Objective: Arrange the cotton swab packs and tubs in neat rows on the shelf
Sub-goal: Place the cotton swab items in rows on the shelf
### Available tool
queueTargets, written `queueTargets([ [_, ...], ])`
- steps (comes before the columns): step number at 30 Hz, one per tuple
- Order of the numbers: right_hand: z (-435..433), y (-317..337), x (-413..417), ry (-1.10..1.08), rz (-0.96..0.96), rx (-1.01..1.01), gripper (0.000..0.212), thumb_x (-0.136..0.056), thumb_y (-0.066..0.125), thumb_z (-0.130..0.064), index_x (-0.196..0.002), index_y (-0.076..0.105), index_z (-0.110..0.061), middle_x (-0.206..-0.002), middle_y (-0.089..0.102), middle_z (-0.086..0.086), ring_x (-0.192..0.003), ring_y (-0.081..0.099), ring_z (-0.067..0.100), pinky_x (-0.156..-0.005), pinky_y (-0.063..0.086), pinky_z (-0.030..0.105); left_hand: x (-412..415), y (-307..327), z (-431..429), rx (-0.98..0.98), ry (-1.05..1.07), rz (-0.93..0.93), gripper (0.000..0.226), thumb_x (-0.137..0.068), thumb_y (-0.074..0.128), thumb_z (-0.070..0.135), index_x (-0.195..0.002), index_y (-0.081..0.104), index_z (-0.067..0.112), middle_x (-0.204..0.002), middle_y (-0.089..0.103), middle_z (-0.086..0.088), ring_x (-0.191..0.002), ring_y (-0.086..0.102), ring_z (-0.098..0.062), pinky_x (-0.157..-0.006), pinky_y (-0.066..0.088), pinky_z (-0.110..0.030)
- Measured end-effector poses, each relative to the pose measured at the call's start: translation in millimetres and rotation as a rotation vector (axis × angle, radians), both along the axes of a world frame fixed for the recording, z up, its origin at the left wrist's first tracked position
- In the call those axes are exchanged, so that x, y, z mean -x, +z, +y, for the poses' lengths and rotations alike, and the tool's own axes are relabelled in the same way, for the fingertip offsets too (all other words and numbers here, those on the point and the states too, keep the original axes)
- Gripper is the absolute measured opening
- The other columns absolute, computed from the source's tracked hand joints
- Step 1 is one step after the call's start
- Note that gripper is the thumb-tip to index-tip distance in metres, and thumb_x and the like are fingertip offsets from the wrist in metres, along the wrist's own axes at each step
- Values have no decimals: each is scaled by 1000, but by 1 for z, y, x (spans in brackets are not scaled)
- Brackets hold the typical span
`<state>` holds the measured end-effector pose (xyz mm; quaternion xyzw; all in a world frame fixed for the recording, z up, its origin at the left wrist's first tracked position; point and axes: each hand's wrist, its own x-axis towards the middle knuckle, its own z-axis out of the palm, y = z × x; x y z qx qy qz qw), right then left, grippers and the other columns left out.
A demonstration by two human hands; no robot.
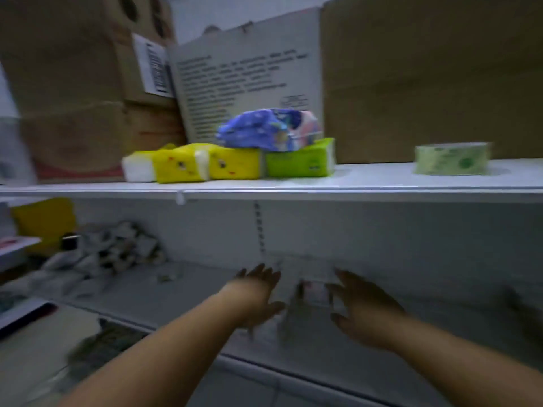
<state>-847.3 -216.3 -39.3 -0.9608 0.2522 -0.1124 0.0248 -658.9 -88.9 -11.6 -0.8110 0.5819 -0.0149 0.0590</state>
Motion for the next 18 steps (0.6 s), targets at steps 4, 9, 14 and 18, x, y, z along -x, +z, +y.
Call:
queueTargets([
  [4,48,44,-128,71,-88,-41,65,-92,45,-47,-149,20,-28,-160,4,0,-146,9,19,-117,18,30,-93,11,96,59,260,-4,69,-97,29,53,-151,8,15,-159,8,-5,-147,4,-22,-118,12,-43],
  [9,119,21,-218,274,110,5,64,-95,43,-43,-150,17,-21,-160,1,5,-146,5,23,-118,13,35,-158,-15,188,12,411,65,70,-96,28,57,-152,5,22,-160,0,1,-147,-6,-17,-119,5,-42],
  [14,139,-6,-297,350,242,-30,62,-95,45,-39,-148,22,-19,-159,5,7,-146,7,23,-118,18,35,-215,-38,226,68,542,160,70,-96,30,57,-152,5,24,-160,-1,2,-147,-5,-17,-120,6,-41],
  [18,129,-15,-368,398,252,-129,67,-94,45,-40,-151,14,-22,-159,4,2,-145,10,22,-116,21,33,-261,-52,232,30,579,212,69,-96,32,55,-152,3,26,-160,-4,2,-147,-4,-16,-120,5,-39],
])
